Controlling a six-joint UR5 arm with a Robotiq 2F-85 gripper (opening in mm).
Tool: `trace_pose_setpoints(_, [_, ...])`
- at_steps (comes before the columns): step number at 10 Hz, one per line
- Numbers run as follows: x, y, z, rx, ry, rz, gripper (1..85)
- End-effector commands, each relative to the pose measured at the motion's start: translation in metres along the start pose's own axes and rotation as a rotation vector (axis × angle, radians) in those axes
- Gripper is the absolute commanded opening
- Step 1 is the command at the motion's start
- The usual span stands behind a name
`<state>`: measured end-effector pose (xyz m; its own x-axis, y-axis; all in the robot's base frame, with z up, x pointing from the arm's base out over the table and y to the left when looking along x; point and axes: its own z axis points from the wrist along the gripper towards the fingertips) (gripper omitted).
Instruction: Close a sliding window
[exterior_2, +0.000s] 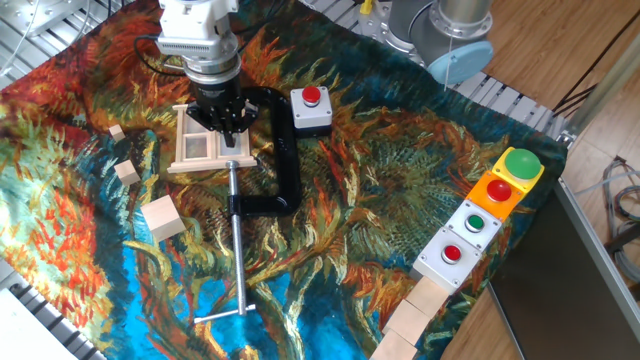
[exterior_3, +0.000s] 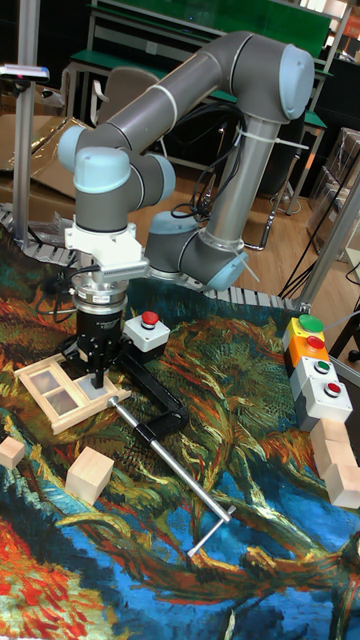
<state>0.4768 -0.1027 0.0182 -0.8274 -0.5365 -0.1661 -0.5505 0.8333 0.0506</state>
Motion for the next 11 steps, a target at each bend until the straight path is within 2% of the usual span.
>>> trace_pose_setpoints(1, [0.008, -0.004, 0.0, -0.003, -0.006, 0.0, 10.7])
trace_pose_setpoints(11, [0.021, -0.01, 0.001, -0.004, -0.008, -0.016, 10.7])
